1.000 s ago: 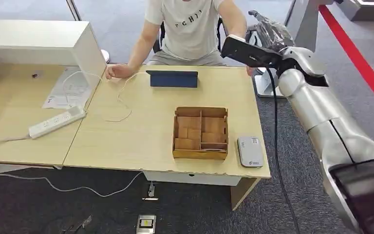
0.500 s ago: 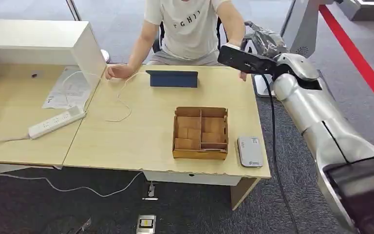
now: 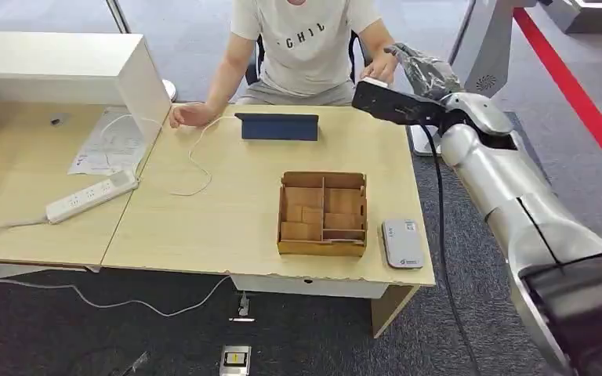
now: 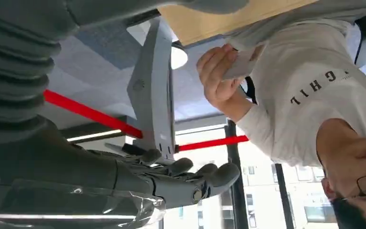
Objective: Pass the card to the sensor for recognition and then transmit it.
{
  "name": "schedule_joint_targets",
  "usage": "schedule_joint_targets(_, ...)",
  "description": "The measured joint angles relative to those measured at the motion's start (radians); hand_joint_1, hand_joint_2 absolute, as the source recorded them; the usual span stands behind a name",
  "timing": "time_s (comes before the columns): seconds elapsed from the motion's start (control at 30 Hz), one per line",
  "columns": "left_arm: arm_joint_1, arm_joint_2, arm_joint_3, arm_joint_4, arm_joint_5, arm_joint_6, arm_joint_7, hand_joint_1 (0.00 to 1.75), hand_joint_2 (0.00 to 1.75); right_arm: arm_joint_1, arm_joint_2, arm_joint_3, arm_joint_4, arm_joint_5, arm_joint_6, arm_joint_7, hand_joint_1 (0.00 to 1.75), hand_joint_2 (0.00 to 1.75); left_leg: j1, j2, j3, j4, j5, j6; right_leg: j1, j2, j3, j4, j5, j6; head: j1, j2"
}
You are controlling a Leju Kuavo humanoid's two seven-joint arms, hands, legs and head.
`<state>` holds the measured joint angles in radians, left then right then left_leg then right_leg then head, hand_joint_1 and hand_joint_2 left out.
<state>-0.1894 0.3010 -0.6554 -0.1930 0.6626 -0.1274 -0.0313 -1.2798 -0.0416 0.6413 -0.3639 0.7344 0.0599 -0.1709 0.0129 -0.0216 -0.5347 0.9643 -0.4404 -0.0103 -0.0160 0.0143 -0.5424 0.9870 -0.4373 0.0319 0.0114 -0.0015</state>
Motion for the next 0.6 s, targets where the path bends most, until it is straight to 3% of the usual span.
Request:
schedule_joint_targets(0.2,0.025,0.0,0.0,0.0,0.026,0.013,-0.027,0.0,0.0,0.02,-0.023,-0.085,-0.025,-0.237,0.078,-0.109,0.0,0.0,0.0,0.0,0.0,0.0,0.0,0.0,0.0,0.0,0.0,0.0,0.0,0.0,0.0,0.0)
schedule_joint_targets(0.27,0.038,0.0,0.0,0.0,0.034,0.016,-0.036,0.0,0.0,0.055,-0.039,-0.127,-0.063,-0.334,0.106,-0.111,0.0,0.0,0.0,0.0,0.0,0.0,0.0,0.0,0.0,0.0,0.0,-0.001,0.0,0.0,0.0,0.0)
schedule_joint_targets(0.43,0.058,0.0,0.0,0.001,0.056,0.03,-0.04,0.0,0.0,0.189,-0.101,-0.211,-0.231,-0.562,0.118,-0.017,0.0,0.0,0.0,-0.001,0.001,0.0,0.0,0.0,0.0,0.0,0.001,-0.002,0.0,0.0,0.0,0.0)
schedule_joint_targets(0.6,0.066,0.0,0.0,0.001,0.084,0.059,-0.034,0.0,0.0,0.392,-0.193,-0.277,-0.497,-0.775,0.032,0.075,0.0,0.0,0.0,-0.001,0.001,0.0,-0.001,0.001,0.0,0.0,0.002,-0.002,0.0,0.0,0.0,0.0)
